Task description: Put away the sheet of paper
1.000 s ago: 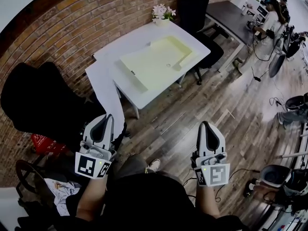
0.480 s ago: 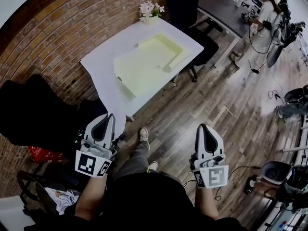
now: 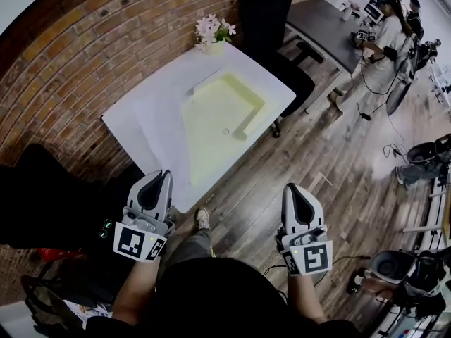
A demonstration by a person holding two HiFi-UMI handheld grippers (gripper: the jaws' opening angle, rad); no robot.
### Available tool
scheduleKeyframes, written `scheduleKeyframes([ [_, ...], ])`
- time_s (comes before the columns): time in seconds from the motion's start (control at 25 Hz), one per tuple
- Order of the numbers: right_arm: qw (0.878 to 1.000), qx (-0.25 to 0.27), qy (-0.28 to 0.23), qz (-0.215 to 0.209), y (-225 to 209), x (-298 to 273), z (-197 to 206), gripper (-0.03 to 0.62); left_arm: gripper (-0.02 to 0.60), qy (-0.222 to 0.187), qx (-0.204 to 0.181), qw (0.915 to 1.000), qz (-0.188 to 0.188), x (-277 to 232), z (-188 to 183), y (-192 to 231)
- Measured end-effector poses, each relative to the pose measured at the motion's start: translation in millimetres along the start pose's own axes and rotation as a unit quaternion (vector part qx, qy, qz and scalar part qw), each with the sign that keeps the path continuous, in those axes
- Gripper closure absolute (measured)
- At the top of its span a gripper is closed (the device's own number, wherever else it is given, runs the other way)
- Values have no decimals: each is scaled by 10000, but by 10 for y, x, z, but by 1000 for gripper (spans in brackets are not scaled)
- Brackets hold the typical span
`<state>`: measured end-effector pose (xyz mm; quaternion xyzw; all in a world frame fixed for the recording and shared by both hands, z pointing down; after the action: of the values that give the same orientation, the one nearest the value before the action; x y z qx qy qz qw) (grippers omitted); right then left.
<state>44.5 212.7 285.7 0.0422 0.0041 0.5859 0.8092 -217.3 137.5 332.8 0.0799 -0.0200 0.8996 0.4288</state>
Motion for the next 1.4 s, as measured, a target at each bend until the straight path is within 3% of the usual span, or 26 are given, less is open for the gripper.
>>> scheduleKeyframes([
  [0.16,9998,177,117,-62,-100,-461,-67,580,555,12,219,9997,122,-347,112,192],
  [0.4,9985,333,436,22,-195,-862,212,580,555,84,429,9988,225,-674,279,519],
  [0.72,9992,167,342,-74,-515,-1112,271,580,555,153,422,9987,242,-966,294,442],
  [0.8,9996,64,141,-240,-567,-1199,230,580,555,166,427,9988,187,-1020,292,395],
  [1.04,9985,-50,-6,-538,-842,-1413,222,580,555,183,978,9950,84,-1235,315,163],
  [1.28,9974,23,146,-709,-1073,-1504,354,580,555,200,1145,9929,-245,-1381,367,192],
  [1.4,9964,-55,117,-833,-1125,-1584,377,580,555,260,1407,9885,-497,-1441,519,305],
])
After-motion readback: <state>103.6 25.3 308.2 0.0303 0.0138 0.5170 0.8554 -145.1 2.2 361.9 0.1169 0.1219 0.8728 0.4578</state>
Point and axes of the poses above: the fingertips, and each gripper's own axes: x backward along the fingers, y to its left, z out of its underside, the point moved 3 cm from there along x, backward along the fingers, and after that the axes turned 4 degrees about -z, right-handed, at the moved point
